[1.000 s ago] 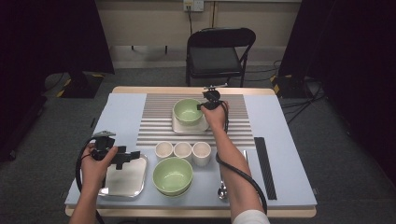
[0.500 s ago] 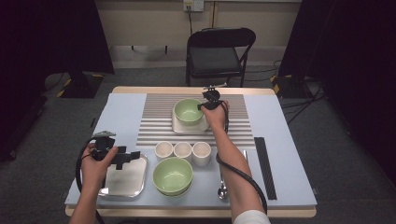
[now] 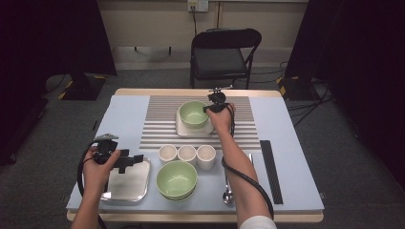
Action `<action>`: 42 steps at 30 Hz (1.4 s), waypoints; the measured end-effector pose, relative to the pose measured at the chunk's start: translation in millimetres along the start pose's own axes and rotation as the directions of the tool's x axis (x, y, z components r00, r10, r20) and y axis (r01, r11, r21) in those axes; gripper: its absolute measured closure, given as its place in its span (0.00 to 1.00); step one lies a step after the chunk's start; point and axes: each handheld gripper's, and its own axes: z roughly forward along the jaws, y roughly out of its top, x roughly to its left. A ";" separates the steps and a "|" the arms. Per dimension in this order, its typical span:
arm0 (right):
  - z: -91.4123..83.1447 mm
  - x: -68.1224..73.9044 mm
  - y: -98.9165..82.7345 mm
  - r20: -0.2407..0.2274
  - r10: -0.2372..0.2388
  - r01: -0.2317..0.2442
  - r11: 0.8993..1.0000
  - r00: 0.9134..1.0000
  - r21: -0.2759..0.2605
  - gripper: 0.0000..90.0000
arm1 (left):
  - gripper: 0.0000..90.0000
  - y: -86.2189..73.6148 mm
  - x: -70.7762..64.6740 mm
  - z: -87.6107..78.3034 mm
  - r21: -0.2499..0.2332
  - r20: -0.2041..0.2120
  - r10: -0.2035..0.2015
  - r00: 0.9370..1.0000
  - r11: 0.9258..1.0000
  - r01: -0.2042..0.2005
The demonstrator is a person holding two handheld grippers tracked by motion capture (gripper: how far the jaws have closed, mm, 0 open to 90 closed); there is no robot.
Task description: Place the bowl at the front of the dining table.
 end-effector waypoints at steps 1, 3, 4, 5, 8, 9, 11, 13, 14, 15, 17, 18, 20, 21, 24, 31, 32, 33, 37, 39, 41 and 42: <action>-0.2 0.0 -0.2 -0.001 0.004 -0.004 1.000 1.000 -0.001 0.92 | 0.24 0.0 0.0 0.0 0.000 0.000 0.000 1.000 1.000 0.000; -0.8 -0.5 0.0 -0.003 0.008 -0.008 1.000 1.000 -0.004 0.91 | 0.24 0.1 -0.3 0.2 0.001 0.001 0.002 1.000 1.000 -0.002; -1.1 -0.6 0.2 -0.001 0.006 -0.006 1.000 1.000 -0.008 0.89 | 0.24 0.2 -0.2 0.2 0.001 0.002 0.003 1.000 1.000 -0.003; -1.5 -1.2 0.4 0.001 0.006 -0.006 1.000 1.000 -0.011 0.87 | 0.24 0.2 -0.3 0.2 0.002 0.002 0.004 1.000 1.000 -0.004; -2.0 -2.3 0.3 -0.003 0.014 -0.014 1.000 1.000 -0.006 0.87 | 0.24 0.1 -0.4 0.1 0.000 0.001 0.001 1.000 1.000 -0.001; -2.3 -1.9 0.2 0.001 0.011 -0.011 1.000 1.000 -0.005 0.86 | 0.24 0.1 -0.4 0.0 0.000 0.001 0.001 1.000 1.000 -0.001; -2.2 -1.7 0.0 0.012 0.003 -0.003 1.000 1.000 -0.005 0.83 | 0.24 0.2 -0.4 -0.1 0.000 0.001 0.002 1.000 1.000 -0.002; -2.2 -2.3 -0.5 0.013 0.004 -0.004 1.000 1.000 -0.005 0.81 | 0.24 0.3 -0.5 0.1 -0.001 0.002 0.003 1.000 1.000 -0.003; -2.2 -2.8 -0.8 0.016 -0.002 0.002 1.000 1.000 -0.003 0.80 | 0.24 0.3 -0.6 0.1 0.001 0.002 0.004 1.000 1.000 -0.004; -2.3 -2.9 -1.0 0.015 -0.001 0.001 1.000 1.000 -0.006 0.80 | 0.24 0.4 -0.6 0.2 0.001 0.002 0.004 1.000 1.000 -0.004; -2.7 -3.0 -1.0 0.017 -0.005 0.005 1.000 1.000 -0.007 0.76 | 0.24 0.4 -0.8 0.5 0.001 0.001 0.006 1.000 1.000 -0.006; -2.7 -3.1 -1.0 0.015 -0.006 0.006 1.000 1.000 -0.008 0.74 | 0.24 0.5 -0.9 0.6 0.001 0.002 0.006 1.000 1.000 -0.006; -2.9 -3.1 -0.9 0.014 -0.014 0.014 1.000 1.000 -0.016 0.72 | 0.24 0.6 -1.2 0.6 -0.001 0.001 0.003 1.000 1.000 -0.003; -3.1 -3.0 -0.8 0.012 -0.016 0.016 1.000 1.000 -0.017 0.70 | 0.24 0.6 -1.3 0.6 -0.001 0.001 0.003 1.000 1.000 -0.003; -3.7 -2.9 -0.1 0.013 -0.034 0.035 0.999 0.999 -0.035 0.63 | 0.24 0.6 -1.5 0.7 -0.001 0.002 0.004 1.000 1.000 -0.004; -6.2 -2.6 0.3 0.003 -0.060 0.060 0.996 0.998 -0.070 0.46 | 0.24 0.9 -1.4 -0.4 -0.007 0.000 0.004 1.000 1.000 -0.004; -6.8 -2.6 0.6 -0.003 -0.065 0.064 0.995 0.998 -0.073 0.45 | 0.24 0.9 -1.5 -0.6 -0.007 -0.001 0.004 1.000 1.000 -0.004; -7.2 -2.4 0.8 -0.008 -0.068 0.067 0.995 0.998 -0.077 0.43 | 0.23 1.0 -1.8 -0.6 -0.007 -0.002 0.004 1.000 1.000 -0.004; -10.2 -0.6 2.4 -0.007 -0.072 0.071 0.994 0.997 -0.083 0.36 | 0.23 1.1 -2.7 -0.4 -0.002 -0.001 0.012 1.000 1.000 -0.012; -11.8 0.6 2.9 0.000 -0.067 0.066 0.995 0.998 -0.078 0.34 | 0.23 1.2 -2.9 -0.3 -0.003 -0.002 0.010 1.000 1.000 -0.010; -12.9 1.3 3.1 -0.001 -0.057 0.057 0.995 0.998 -0.077 0.32 | 0.23 1.1 -2.8 -0.5 -0.003 -0.003 0.011 1.000 1.000 -0.011; -13.6 2.2 3.2 0.002 -0.056 0.056 0.995 0.998 -0.077 0.31 | 0.22 1.1 -2.9 -0.6 -0.004 -0.004 0.012 1.000 1.000 -0.012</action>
